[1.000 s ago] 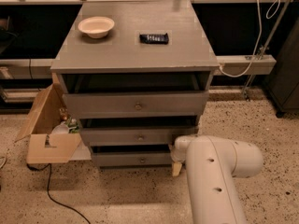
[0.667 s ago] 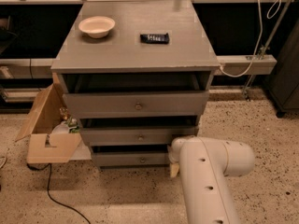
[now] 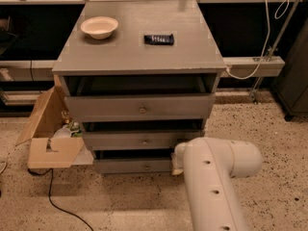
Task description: Open bottom drawer
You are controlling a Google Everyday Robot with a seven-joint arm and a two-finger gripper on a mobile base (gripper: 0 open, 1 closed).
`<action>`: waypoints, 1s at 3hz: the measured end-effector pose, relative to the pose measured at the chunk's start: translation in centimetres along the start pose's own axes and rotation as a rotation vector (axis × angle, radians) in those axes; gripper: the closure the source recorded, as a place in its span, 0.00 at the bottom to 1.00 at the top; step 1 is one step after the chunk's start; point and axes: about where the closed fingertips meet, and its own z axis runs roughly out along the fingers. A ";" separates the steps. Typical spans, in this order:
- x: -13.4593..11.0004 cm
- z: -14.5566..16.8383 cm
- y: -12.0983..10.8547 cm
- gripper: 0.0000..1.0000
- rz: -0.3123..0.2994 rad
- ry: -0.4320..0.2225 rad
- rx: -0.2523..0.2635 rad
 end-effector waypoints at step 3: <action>-1.0 -3.3 3.0 1.00 -0.043 -0.048 -0.028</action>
Offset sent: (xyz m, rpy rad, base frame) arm -0.1345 0.0261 0.0183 0.2623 0.2304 0.2650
